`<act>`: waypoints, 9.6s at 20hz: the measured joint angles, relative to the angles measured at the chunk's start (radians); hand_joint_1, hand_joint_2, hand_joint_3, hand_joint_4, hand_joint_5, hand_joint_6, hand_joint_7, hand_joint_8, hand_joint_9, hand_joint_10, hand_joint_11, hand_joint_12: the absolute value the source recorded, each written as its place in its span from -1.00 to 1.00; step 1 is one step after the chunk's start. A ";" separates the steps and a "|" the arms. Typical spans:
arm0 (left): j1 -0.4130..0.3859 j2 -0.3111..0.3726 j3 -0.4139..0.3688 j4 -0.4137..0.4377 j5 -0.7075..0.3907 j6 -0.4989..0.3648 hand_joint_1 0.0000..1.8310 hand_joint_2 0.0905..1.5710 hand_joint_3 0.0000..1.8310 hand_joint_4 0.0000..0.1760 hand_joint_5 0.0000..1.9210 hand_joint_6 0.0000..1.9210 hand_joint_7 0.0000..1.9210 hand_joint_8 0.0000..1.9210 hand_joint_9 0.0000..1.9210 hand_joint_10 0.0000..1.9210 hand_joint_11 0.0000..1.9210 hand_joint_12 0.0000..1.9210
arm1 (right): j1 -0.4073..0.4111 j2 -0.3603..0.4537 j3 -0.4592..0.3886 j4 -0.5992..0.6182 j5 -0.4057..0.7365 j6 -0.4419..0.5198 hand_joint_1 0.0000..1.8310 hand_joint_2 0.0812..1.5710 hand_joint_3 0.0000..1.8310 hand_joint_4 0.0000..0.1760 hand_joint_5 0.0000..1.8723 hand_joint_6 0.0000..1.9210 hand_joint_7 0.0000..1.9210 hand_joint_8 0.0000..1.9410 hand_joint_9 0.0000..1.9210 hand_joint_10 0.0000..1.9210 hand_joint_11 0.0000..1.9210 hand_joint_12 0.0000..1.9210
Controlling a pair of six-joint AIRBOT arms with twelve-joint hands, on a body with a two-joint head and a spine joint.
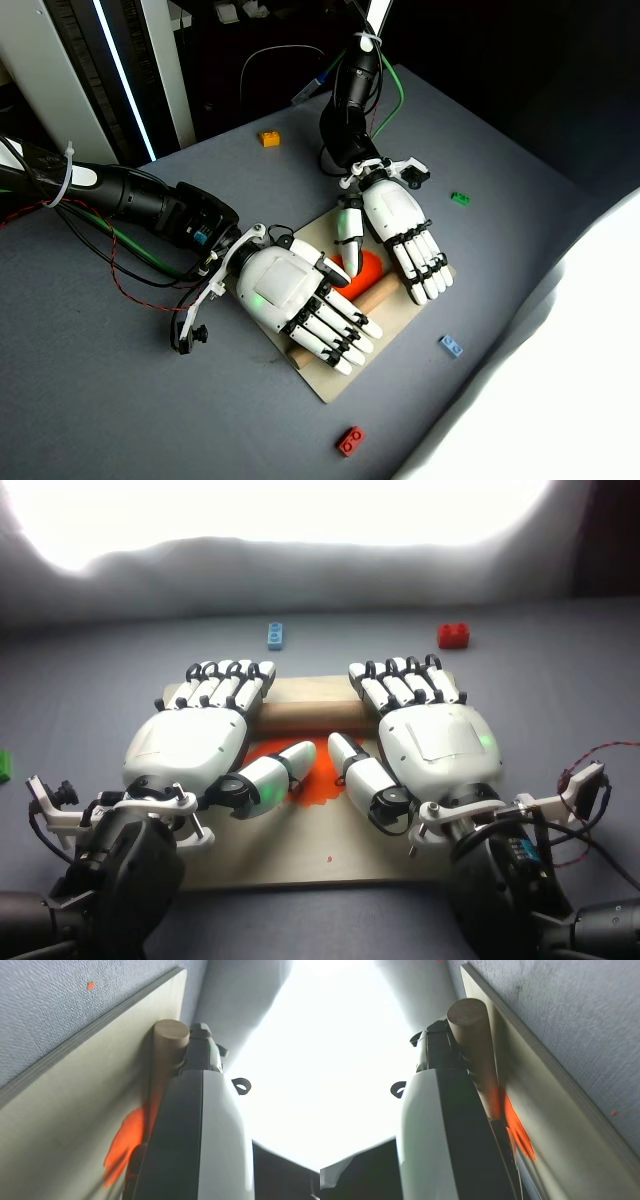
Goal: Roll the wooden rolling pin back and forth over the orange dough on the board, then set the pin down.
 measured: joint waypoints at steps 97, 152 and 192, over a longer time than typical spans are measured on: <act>0.094 0.126 -0.252 -0.006 -0.122 -0.003 -1.00 0.68 -1.00 -1.00 -0.70 -1.00 -0.61 -1.00 -0.73 -1.00 -1.00 -0.58 | -0.080 0.098 -0.280 -0.061 0.134 -0.080 -1.00 0.88 -1.00 -1.00 -0.43 -0.97 -0.36 -1.00 -0.43 -0.89 -1.00 0.34; 0.056 0.220 -0.339 -0.020 -0.085 0.036 -1.00 0.69 -1.00 -1.00 -0.68 -1.00 -0.63 -1.00 -0.72 -1.00 -1.00 -0.60 | -0.078 0.132 -0.327 -0.109 0.160 -0.086 -1.00 0.87 -1.00 -1.00 -0.43 -0.99 -0.39 -1.00 -0.45 -0.93 -1.00 0.25; -0.510 0.526 -0.498 -0.179 0.653 0.628 -1.00 0.92 -1.00 -1.00 -0.57 -0.03 -0.53 0.19 -0.59 0.23 -0.87 0.46 | 0.084 0.659 -0.483 -0.259 -0.233 0.356 -1.00 0.80 -1.00 -1.00 -0.26 0.38 -0.18 0.35 -0.34 0.56 -0.55 0.97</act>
